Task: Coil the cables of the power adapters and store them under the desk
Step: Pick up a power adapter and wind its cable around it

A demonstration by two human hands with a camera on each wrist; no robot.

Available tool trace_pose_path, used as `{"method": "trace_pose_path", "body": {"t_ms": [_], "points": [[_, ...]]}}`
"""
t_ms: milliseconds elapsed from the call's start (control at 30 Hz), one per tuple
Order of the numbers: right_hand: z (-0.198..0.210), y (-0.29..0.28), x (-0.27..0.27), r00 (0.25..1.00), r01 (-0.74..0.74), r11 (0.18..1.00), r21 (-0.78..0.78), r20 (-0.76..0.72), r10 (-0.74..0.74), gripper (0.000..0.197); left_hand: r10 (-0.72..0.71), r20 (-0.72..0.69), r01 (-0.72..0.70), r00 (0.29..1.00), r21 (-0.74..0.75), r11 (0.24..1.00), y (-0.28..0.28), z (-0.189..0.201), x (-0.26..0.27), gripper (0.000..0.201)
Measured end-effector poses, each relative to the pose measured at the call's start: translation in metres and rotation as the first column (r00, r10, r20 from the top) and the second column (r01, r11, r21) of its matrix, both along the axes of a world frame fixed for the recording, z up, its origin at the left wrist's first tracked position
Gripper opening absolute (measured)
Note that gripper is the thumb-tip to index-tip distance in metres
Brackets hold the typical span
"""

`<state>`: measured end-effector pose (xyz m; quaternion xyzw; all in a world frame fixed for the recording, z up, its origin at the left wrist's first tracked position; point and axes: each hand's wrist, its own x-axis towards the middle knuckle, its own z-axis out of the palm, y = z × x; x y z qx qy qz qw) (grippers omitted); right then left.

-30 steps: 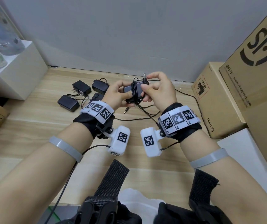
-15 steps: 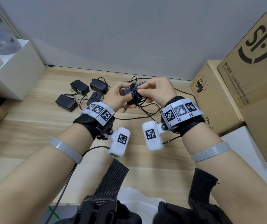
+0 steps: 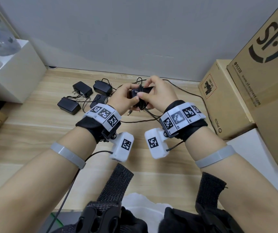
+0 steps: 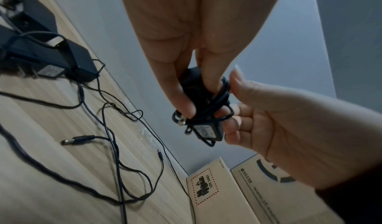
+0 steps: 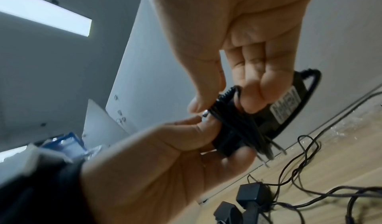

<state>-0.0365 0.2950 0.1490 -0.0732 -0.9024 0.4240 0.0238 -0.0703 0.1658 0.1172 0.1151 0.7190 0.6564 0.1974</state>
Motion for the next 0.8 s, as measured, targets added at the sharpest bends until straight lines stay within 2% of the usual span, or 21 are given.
{"method": "trace_pose_path", "body": {"t_ms": [67,100,200,300,467,567,800], "points": [[0.001,-0.002,0.000,0.999,-0.029,0.992,0.119,0.030,0.025,0.038,-0.036,-0.056,0.031,0.998,-0.090,0.995,0.000,0.000,-0.001,0.040],[0.001,-0.003,0.001,0.998,-0.057,0.982,0.182,0.041,0.050,0.039,-0.048,-0.079,0.037,0.996,-0.128,0.991,0.000,0.000,-0.001,0.041],[0.000,-0.008,0.002,0.989,-0.148,0.940,0.307,0.064,0.135,0.032,-0.073,-0.167,0.035,0.983,-0.219,0.975,0.001,0.002,0.000,0.039],[-0.003,-0.015,0.003,0.983,-0.180,0.926,0.332,0.102,0.155,0.025,-0.104,-0.289,-0.011,0.952,-0.373,0.928,0.000,0.002,0.001,0.032],[-0.001,-0.020,0.003,0.984,-0.158,0.922,0.354,0.137,0.116,0.021,-0.064,-0.212,-0.006,0.975,-0.315,0.949,0.000,-0.002,0.001,0.033],[-0.002,-0.023,0.004,0.976,-0.186,0.905,0.382,0.177,0.125,0.007,-0.061,-0.165,0.007,0.984,-0.309,0.951,0.000,-0.008,-0.001,0.032],[-0.008,-0.027,0.012,0.987,-0.115,0.876,0.468,0.153,0.047,0.020,-0.040,-0.191,-0.031,0.981,-0.355,0.934,0.002,-0.011,0.001,0.021]]}}
